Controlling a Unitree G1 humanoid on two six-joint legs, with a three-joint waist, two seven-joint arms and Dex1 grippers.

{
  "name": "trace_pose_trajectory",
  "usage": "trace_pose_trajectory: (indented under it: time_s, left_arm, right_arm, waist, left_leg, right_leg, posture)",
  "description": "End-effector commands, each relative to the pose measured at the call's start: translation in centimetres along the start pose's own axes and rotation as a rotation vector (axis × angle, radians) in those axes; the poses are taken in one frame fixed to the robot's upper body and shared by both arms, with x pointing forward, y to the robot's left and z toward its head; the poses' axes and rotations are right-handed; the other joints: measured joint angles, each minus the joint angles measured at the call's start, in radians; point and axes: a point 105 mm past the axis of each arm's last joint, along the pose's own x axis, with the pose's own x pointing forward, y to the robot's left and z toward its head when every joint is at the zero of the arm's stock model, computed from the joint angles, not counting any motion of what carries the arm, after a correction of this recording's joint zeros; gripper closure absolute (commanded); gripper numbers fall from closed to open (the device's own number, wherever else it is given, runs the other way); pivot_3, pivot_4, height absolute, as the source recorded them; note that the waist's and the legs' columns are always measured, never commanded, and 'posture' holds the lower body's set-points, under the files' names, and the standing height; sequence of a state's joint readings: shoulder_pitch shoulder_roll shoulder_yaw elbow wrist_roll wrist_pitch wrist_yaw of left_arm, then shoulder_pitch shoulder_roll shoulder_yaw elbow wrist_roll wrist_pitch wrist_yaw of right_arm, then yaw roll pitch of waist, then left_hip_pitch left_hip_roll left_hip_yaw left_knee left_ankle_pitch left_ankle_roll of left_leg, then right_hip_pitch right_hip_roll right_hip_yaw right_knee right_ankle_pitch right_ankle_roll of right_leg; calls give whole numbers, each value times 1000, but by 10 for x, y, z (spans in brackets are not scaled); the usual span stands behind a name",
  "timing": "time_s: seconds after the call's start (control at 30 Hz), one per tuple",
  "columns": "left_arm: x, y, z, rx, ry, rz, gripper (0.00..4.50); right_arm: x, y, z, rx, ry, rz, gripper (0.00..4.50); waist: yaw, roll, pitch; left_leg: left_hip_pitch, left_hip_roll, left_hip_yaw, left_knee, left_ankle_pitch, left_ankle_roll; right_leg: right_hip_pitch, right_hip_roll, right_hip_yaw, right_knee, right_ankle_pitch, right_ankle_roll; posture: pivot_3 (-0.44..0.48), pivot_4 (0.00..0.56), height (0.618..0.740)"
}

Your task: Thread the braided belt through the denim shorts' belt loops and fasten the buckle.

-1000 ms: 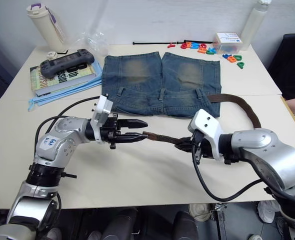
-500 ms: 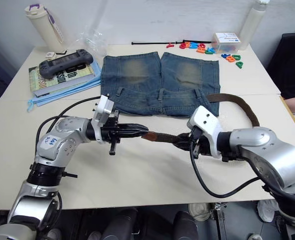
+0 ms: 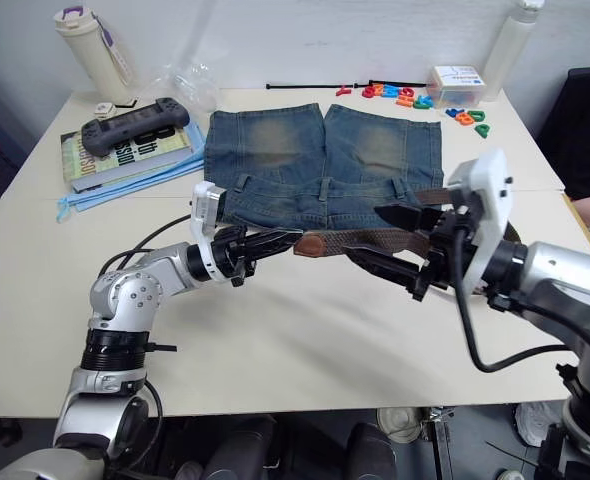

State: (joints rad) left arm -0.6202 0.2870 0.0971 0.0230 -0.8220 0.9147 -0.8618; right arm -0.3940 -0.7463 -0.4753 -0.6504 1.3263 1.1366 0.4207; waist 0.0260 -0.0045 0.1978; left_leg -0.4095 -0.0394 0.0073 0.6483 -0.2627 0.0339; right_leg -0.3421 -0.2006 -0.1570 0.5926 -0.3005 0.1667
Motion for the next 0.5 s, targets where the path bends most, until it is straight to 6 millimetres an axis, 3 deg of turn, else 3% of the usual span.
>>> trace_pose_trajectory:
  time_s: [0.03, 0.2, 0.3, 0.5]
  left_arm:
    - [0, -7, 9, -61, -52, -30, 4500]
    - [0, -6, 13, -101, -70, -23, 4500]
    - [0, -8, 13, -109, -68, -28, 4500]
    - [0, -12, 13, -107, -51, -42, 4500]
  right_arm:
    - [1, 32, -2, 134, -60, 110, 50]
    - [12, 46, -42, 455, -49, 76, 50]
    - [20, 45, -60, 518, -32, 22, 50]
    - [35, 2, -56, 685, -262, -168, 50]
  waist:
    - [-1, 0, 0]
    - [0, 0, 0]
    - [-2, 0, 0]
    - [-2, 0, 0]
  left_leg:
    - [0, 0, 0, 0, 0, 0]
    - [1, 0, 1, 0, 0, 0]
    - [2, 0, 2, 0, 0, 0]
    - [2, 0, 4, 0, 0, 0]
  right_leg:
    - [0, 0, 0, 0, 0, 0]
    - [0, 0, 1, 0, 0, 0]
    - [-1, 0, 2, 2, 0, 0]
    - [-2, 0, 5, 3, 0, 0]
  posture:
    - [0, 150, 703]
    - [0, 150, 703]
    - [0, 150, 703]
    - [0, 150, 703]
